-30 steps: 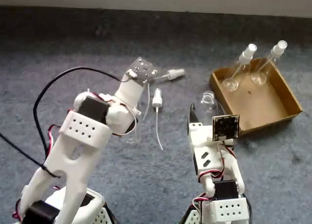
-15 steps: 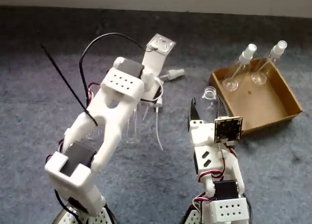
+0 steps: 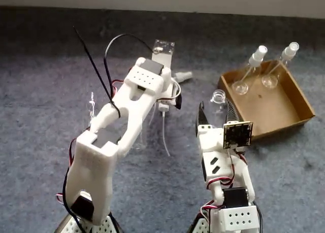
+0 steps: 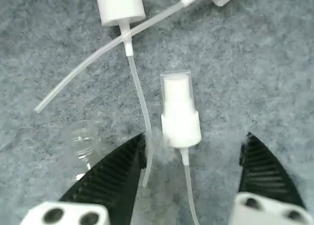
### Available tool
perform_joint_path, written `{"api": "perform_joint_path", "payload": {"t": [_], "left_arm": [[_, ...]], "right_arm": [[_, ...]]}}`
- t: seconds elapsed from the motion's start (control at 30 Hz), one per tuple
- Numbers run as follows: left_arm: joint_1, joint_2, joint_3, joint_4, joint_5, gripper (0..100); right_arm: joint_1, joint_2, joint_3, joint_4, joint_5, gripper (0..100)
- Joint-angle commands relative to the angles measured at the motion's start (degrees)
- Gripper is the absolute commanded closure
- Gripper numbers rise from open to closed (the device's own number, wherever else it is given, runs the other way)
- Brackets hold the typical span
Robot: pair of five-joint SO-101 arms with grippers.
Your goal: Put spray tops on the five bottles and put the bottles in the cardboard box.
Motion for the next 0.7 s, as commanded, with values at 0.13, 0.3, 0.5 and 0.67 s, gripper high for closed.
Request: {"api": "perform_joint_path", "payload": {"t": [0.13, 0.3, 0.5, 0.67], "left_arm": [[0.48, 8.13, -11.03, -0.35, 3.08, 72], [0.66, 9.80, -12.44, 1.23, 7.38, 72], [-0.40, 9.54, -12.44, 2.11, 7.56, 72], [-0.66, 4.79, -12.35, 2.29, 7.56, 72]], "right_arm": [[0.75, -0.57, 7.69, -1.54, -0.18, 87.1], [0.75, -0.57, 7.69, -1.54, -0.18, 87.1], [0.75, -0.57, 7.69, -1.54, -0.18, 87.1], [0.75, -0.57, 7.69, -1.54, -0.18, 87.1]]}}
